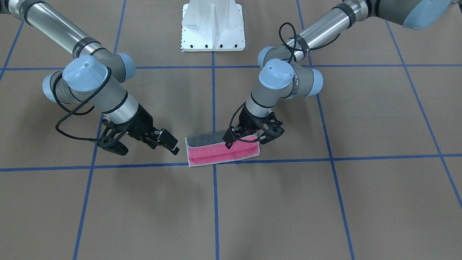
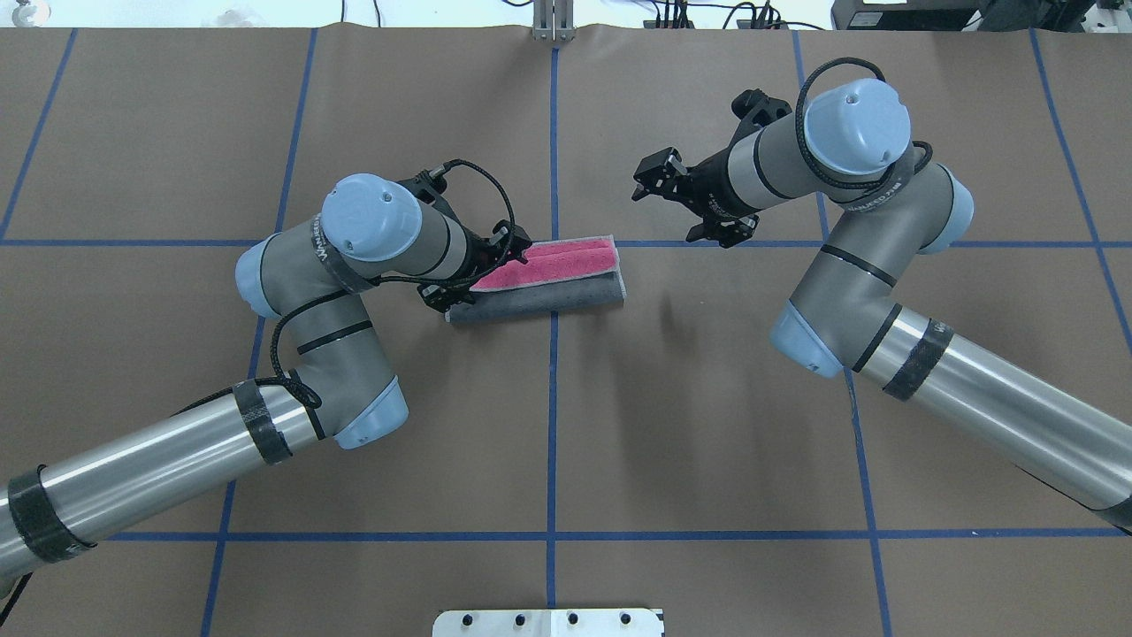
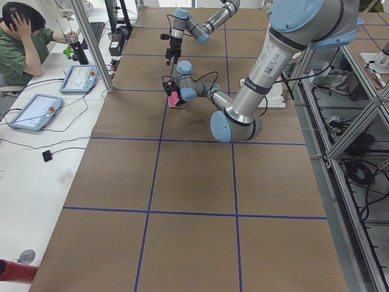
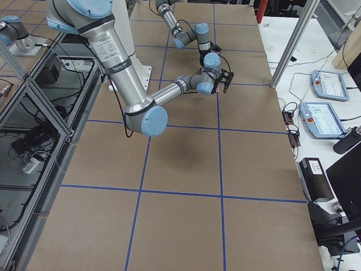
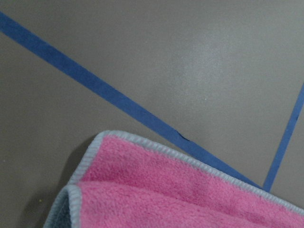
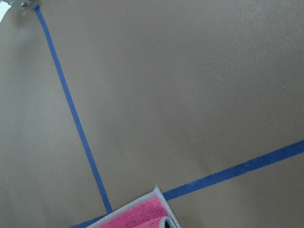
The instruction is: Fold towel twice with both arms
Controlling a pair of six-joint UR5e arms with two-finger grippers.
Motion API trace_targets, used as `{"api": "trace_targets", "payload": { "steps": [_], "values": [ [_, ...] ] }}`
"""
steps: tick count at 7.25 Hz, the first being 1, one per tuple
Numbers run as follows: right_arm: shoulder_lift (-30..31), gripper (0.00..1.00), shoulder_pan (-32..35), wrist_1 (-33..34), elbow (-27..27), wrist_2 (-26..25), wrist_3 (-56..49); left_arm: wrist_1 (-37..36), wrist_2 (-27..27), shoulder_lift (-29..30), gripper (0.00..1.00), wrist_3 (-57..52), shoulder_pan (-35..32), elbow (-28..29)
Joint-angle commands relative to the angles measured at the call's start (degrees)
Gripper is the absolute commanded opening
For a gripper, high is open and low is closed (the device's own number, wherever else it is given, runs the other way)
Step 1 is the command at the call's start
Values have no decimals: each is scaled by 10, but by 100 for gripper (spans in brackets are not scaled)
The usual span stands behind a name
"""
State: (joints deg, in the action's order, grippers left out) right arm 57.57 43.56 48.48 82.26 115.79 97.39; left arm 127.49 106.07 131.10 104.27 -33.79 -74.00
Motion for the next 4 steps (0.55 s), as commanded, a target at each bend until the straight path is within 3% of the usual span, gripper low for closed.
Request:
{"api": "trace_targets", "payload": {
  "steps": [1, 4],
  "values": [
    [0, 100, 0, -1, 0, 1, 0, 1, -16, 10, 99, 0, -1, 9],
    [1, 100, 0, -1, 0, 1, 0, 1, -24, 31, 99, 1, -7, 32]
  ]
}}
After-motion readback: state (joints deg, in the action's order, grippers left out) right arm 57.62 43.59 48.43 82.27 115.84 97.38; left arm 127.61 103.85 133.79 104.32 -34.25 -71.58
